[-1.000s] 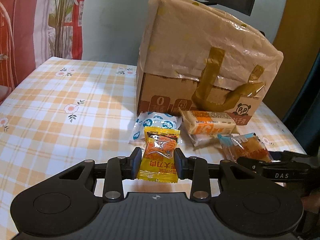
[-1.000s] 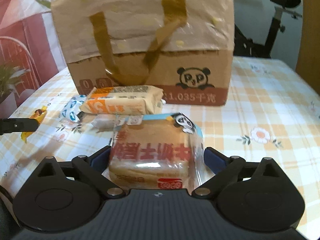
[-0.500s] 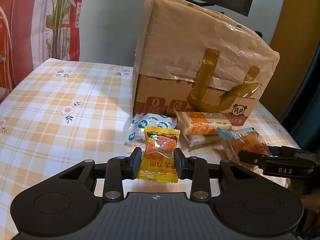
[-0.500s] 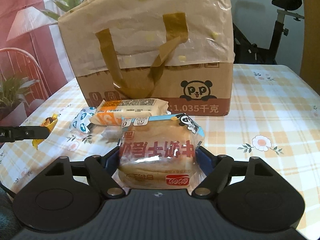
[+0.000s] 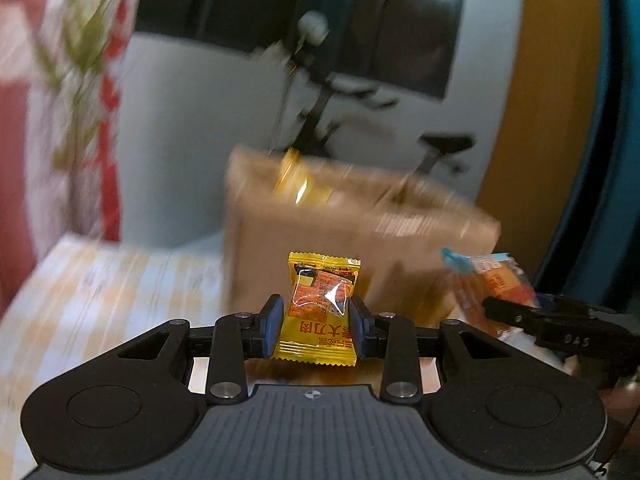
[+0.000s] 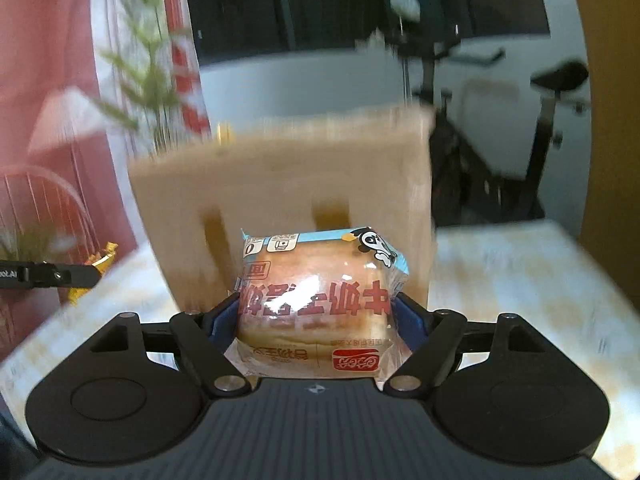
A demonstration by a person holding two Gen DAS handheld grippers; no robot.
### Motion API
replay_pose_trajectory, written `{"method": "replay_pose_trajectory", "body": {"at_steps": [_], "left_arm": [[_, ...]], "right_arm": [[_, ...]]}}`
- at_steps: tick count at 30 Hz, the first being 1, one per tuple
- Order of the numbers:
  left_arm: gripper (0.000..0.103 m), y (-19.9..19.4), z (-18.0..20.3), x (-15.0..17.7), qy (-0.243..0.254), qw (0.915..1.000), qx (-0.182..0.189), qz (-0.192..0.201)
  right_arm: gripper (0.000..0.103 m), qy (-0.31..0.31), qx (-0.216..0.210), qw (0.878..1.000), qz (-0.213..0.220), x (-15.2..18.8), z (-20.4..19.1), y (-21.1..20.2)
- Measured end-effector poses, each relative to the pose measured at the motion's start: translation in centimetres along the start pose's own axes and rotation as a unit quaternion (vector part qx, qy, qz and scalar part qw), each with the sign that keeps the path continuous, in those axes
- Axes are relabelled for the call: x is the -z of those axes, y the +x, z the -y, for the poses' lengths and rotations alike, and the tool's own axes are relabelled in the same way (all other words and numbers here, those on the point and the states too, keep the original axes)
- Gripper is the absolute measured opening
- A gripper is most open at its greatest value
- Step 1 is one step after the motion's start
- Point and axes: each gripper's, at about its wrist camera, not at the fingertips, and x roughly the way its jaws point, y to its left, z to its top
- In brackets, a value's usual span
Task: Organize snacks
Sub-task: 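Lift both held snacks over the box and drop them inside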
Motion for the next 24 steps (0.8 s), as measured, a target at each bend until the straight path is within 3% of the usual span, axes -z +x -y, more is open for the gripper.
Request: {"method": "replay_pose_trajectory", "body": {"at_steps": [6, 11, 18, 22, 24], "left_arm": [[0.037, 2.7, 2.3, -5.8, 0.029, 0.9981, 0.028, 0.047], [0.037, 8.1, 3.0, -8.5, 0.026, 0.9996, -0.006, 0.013], [0.037, 13.9, 3.0, -8.9, 0.025, 0.9970, -0.046, -0.058], [0.039, 14.0, 2.6, -8.4, 0.026, 0.9957, -0.049, -0.074], [0.046, 14.0, 2.5, -8.3, 0.031, 0.9951, -0.054, -0.077]], "right_arm": [[0.080, -0.038, -0.017, 0.995, 0.089, -6.3, -1.0, -1.4], [0.080, -0.074, -0.022, 0.990, 0.114, -10.7, -1.4, 1.6], [0.080, -0.089, 0.010, 0.995, 0.053, -12.9, -0.3, 9.0], [0.080, -0.099, 0.025, 0.995, 0.018, -12.2, 0.2, 11.0], [0.082, -0.095, 0.025, 0.995, 0.005, -11.7, 0.3, 11.2]]}}
